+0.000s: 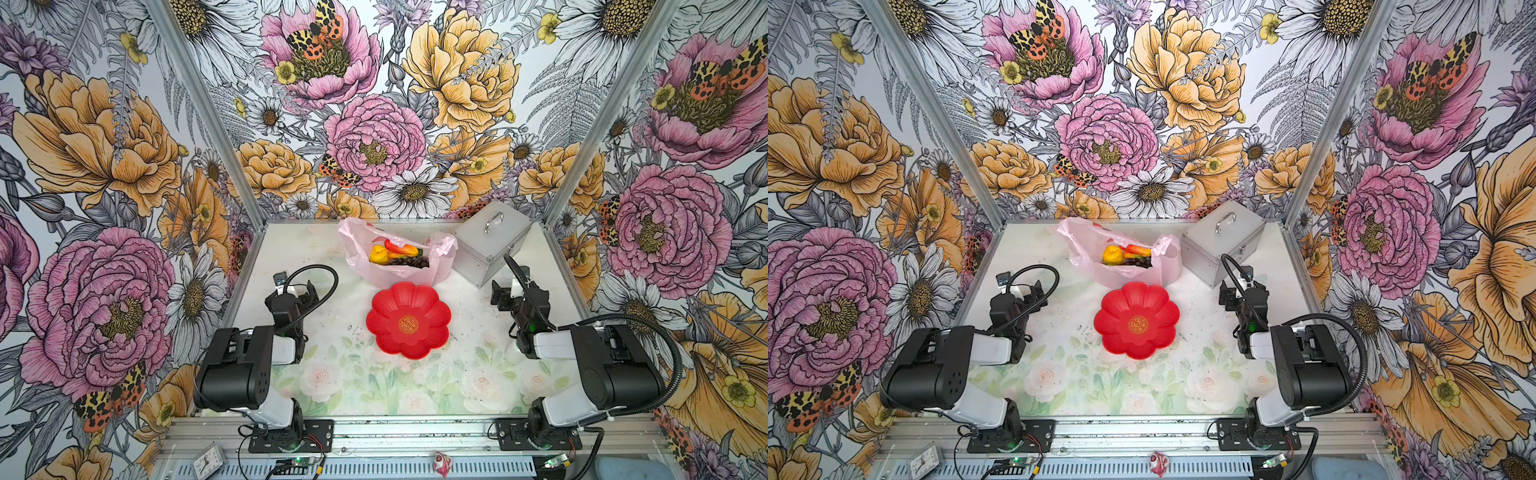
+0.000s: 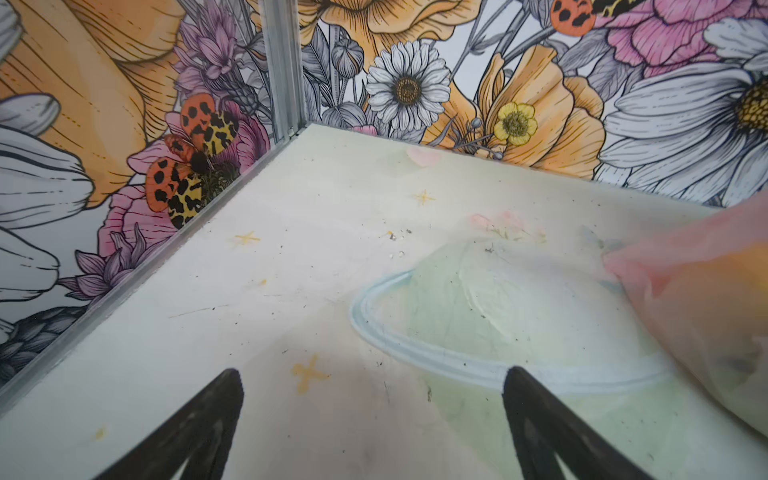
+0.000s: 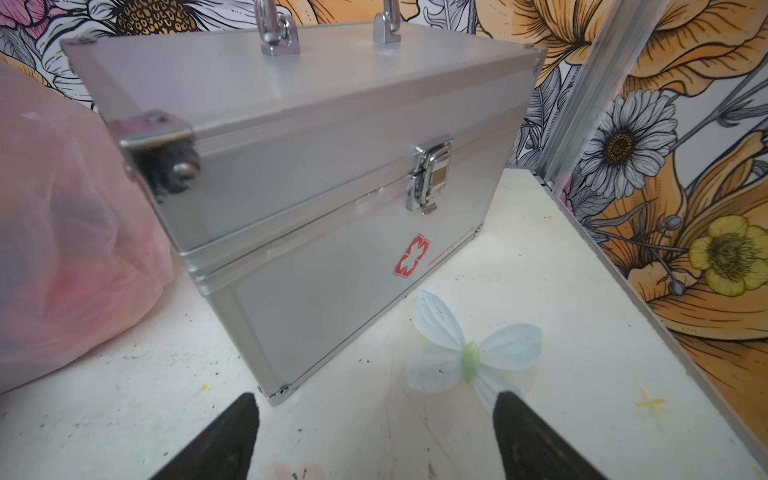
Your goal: Place the fruits into the plastic bag
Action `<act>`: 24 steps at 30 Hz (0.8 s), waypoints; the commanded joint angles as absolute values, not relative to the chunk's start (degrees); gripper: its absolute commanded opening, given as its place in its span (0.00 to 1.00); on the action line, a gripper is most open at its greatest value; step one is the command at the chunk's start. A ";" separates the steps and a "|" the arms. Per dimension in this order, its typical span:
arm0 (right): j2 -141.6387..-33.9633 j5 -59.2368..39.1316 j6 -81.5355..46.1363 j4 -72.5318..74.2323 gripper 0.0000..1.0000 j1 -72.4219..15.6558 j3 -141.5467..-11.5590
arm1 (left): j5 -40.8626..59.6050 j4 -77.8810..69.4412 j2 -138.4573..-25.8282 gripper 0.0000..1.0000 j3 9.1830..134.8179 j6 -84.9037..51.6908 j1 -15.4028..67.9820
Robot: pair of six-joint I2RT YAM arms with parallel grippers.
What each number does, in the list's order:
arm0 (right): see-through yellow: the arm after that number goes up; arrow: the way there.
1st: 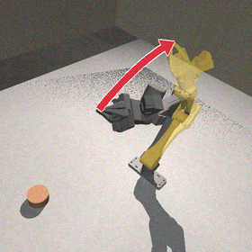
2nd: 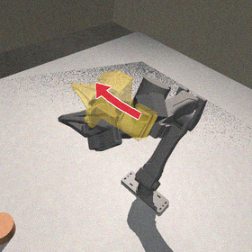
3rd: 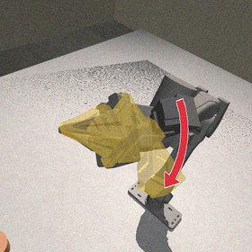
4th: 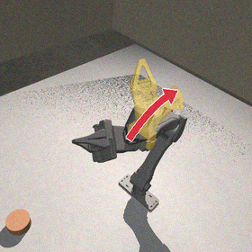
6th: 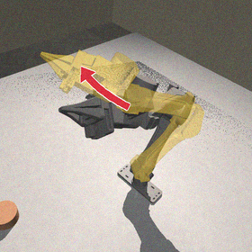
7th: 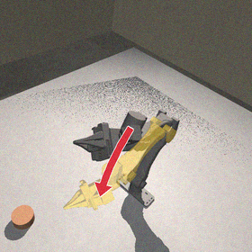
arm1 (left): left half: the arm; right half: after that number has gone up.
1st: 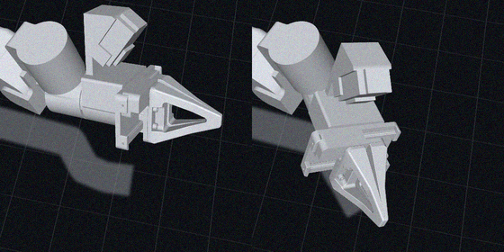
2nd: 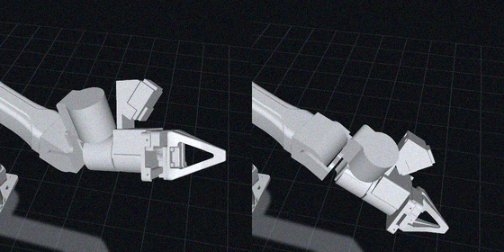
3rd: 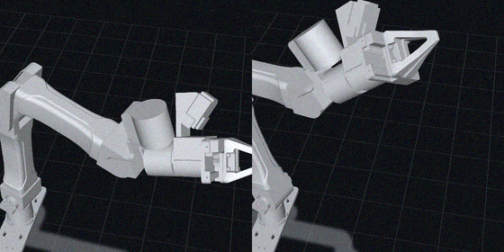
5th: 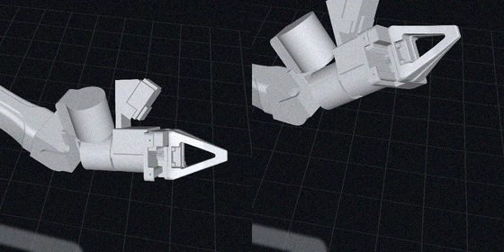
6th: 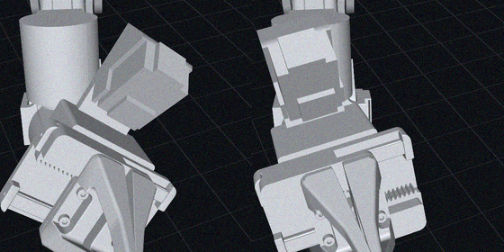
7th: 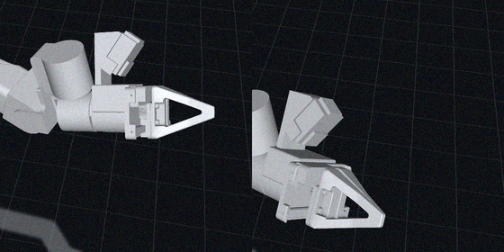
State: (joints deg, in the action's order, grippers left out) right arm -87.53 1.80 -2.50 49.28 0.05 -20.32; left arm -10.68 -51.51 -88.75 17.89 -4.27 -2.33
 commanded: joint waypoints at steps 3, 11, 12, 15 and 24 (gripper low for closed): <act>-88.19 2.07 -4.48 48.90 0.94 1.83 -22.93 | -10.87 -54.94 -88.29 0.99 20.50 -2.02 -0.54; -87.98 2.20 -4.48 49.04 0.99 1.88 -22.68 | -11.27 -54.89 -88.72 0.99 21.01 -0.77 0.35; -88.03 2.20 -4.42 49.08 1.00 1.89 -22.68 | -11.31 -54.66 -88.73 0.99 21.09 -0.79 0.33; -88.00 2.20 -4.46 49.06 1.00 1.88 -22.72 | -11.27 -54.76 -88.77 0.99 21.09 -0.73 0.35; -88.06 2.20 -4.48 48.98 0.99 1.88 -22.68 | -11.32 -54.77 -88.76 0.99 21.09 -0.75 0.31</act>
